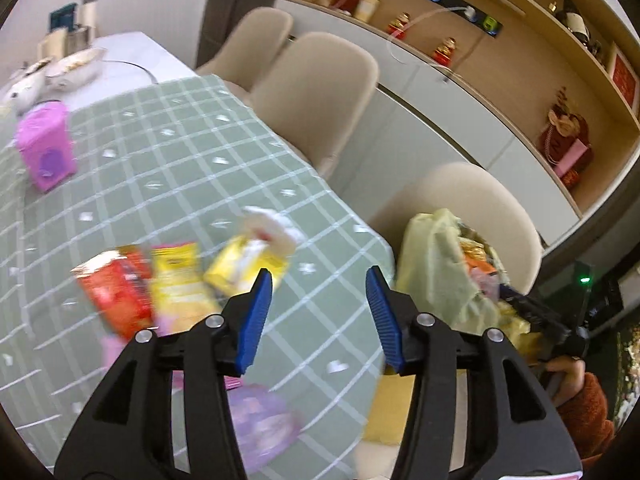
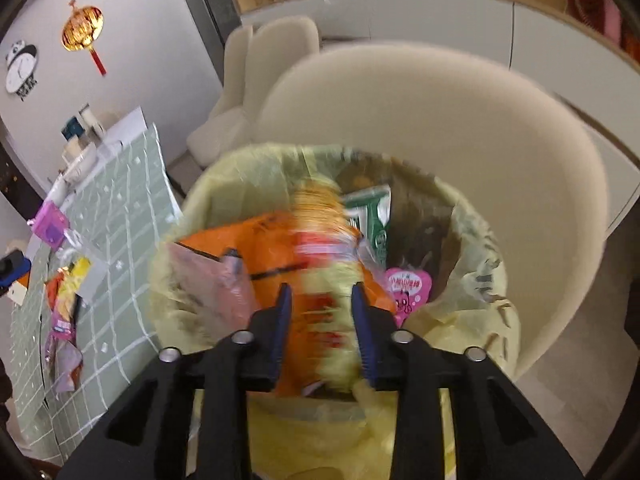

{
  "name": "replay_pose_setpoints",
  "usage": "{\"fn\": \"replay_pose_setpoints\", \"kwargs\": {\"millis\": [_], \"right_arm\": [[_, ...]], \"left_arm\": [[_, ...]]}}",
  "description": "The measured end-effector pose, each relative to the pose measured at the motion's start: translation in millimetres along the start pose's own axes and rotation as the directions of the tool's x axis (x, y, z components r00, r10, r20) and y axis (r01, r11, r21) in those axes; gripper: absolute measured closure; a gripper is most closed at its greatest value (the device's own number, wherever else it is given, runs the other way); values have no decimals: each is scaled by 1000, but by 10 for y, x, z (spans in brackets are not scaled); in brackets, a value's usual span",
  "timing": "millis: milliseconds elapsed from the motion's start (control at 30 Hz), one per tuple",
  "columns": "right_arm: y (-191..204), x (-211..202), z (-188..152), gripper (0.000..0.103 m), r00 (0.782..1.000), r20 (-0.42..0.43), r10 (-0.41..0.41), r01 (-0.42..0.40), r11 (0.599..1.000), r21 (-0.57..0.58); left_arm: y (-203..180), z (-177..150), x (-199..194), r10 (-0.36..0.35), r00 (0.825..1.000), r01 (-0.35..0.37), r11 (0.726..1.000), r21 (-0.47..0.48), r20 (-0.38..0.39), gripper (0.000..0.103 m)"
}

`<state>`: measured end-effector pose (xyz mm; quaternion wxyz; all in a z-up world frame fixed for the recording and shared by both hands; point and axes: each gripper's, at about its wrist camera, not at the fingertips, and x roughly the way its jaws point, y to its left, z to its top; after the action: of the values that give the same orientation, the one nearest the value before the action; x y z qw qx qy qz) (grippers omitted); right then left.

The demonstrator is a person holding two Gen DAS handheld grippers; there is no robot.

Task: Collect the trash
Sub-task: 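Move both tools back over the table toward the remaining wrappers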

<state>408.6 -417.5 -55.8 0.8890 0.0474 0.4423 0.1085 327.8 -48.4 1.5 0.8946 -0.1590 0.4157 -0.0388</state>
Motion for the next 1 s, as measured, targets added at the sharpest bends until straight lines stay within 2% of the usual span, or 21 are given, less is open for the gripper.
{"fn": "replay_pose_setpoints", "kwargs": {"millis": [67,133,300,433,533,667,867,1000], "right_arm": [[86,-166,-8,72,998,46,-41,42,999,-16],[201,-352,-10,72,995,91,-39,40,999,-9],[514,-677,-82,72,986,163,36,-41,999,29],[952,-783,-202,71,983,153,105,-105,994,-11],[1209,-773,-295,68,980,144,139,-138,990,-16],[1605,-697,-479,68,980,107,170,-162,984,-76],[2057,-507,-727,68,973,22,231,-227,969,-100],[2309,-381,-838,68,969,-14,248,-247,961,-126]], "left_arm": [[137,-43,-130,39,999,-39,999,13,20,56],[340,-86,-288,84,996,-85,996,12,41,56],[926,-156,-605,179,981,-175,983,-58,70,55],[1325,-192,-737,223,972,-213,969,-123,75,55],[1526,-239,-752,218,973,-208,969,-137,69,55],[1625,-338,-694,185,981,-178,980,-91,67,55],[1597,-611,-677,123,992,-122,991,-56,21,55],[1533,-747,-648,127,992,-127,992,10,-17,55]]}}
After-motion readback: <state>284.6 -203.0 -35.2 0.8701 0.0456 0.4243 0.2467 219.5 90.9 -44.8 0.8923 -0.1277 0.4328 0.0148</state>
